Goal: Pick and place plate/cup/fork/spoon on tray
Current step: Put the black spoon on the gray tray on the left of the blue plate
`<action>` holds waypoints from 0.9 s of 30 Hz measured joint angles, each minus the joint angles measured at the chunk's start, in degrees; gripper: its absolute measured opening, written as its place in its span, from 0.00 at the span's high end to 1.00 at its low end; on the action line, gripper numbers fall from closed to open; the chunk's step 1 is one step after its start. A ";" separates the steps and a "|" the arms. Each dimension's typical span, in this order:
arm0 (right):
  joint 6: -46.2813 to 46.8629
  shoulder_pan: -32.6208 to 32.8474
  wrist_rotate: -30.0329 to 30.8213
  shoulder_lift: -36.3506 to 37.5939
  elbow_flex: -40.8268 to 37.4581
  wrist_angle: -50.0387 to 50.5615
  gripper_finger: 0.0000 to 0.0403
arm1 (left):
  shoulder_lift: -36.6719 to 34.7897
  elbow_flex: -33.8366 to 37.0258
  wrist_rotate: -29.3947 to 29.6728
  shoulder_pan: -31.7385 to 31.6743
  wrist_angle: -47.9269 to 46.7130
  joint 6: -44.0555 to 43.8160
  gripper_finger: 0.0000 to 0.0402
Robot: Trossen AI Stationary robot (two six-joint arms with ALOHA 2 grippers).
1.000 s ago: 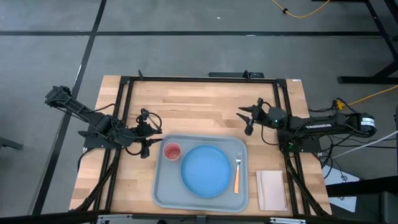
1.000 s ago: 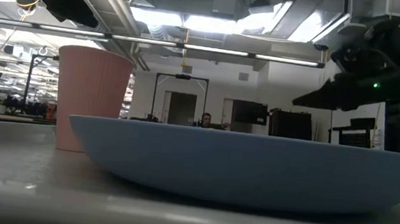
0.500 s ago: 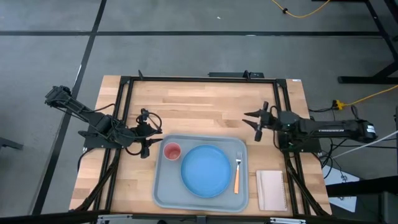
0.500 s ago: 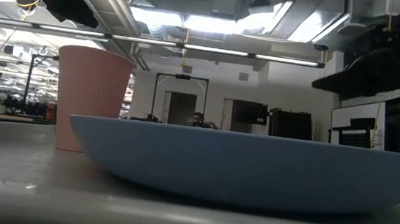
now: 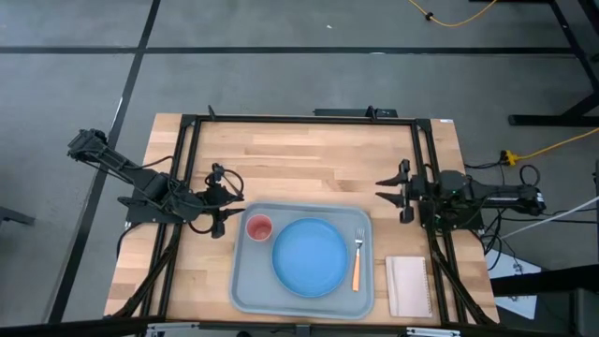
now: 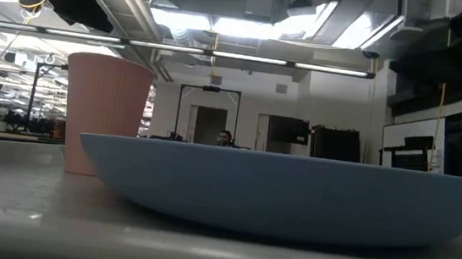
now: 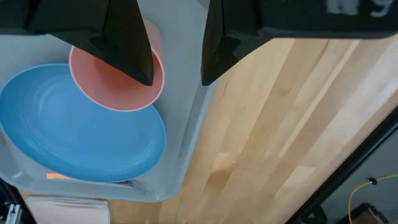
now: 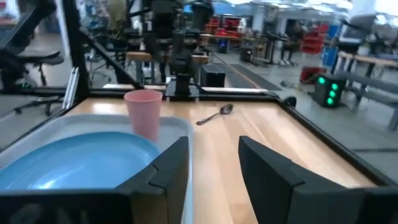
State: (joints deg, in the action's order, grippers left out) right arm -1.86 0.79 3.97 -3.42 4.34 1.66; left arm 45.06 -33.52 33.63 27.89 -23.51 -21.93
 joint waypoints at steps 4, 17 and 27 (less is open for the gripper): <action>0.87 0.84 0.45 3.40 0.00 4.34 0.64 | -0.02 0.00 0.00 -0.02 -0.13 0.02 0.68; 3.05 1.16 10.90 3.21 -0.13 7.45 0.64 | -0.02 0.00 -0.02 0.01 -0.11 0.06 0.68; 2.17 1.16 10.99 3.21 -0.13 7.44 0.64 | -0.02 0.00 -0.03 0.01 0.50 0.00 0.68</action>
State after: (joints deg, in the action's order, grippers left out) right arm 0.31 1.96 14.96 -0.21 4.21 9.10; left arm 45.04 -33.52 33.60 27.90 -23.01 -21.93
